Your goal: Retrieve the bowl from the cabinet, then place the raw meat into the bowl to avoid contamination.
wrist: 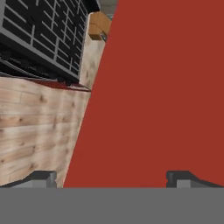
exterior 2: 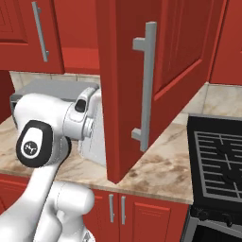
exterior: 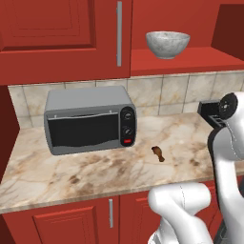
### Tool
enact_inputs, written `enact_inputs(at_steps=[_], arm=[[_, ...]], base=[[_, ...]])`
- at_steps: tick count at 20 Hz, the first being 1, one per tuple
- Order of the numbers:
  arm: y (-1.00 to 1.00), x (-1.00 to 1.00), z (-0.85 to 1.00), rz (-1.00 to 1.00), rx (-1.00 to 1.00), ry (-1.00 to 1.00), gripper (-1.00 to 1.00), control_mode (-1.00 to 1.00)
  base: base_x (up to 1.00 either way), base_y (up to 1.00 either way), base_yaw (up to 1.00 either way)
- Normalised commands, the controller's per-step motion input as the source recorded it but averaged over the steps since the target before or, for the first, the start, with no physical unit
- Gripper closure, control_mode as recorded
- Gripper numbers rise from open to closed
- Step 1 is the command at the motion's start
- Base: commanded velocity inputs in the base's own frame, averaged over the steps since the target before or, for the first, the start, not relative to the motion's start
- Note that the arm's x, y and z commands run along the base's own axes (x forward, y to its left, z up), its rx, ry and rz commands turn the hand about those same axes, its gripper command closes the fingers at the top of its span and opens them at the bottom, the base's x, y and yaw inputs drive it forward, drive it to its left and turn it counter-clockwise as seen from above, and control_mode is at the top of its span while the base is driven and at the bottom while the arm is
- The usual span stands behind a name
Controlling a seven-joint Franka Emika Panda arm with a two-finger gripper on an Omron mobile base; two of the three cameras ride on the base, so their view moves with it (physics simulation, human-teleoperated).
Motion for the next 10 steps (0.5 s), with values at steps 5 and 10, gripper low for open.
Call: enact_inputs(at_steps=[5, 10], arm=[[-0.10, 0.02, -0.03, 0.01, 0.00, 0.00, -1.00, -1.00], [-0.30, 0.16, -0.05, 0.02, 0.01, -0.02, -1.00, -1.00]], base=[[0.00, 0.00, 0.00], [0.00, 0.00, 0.00]])
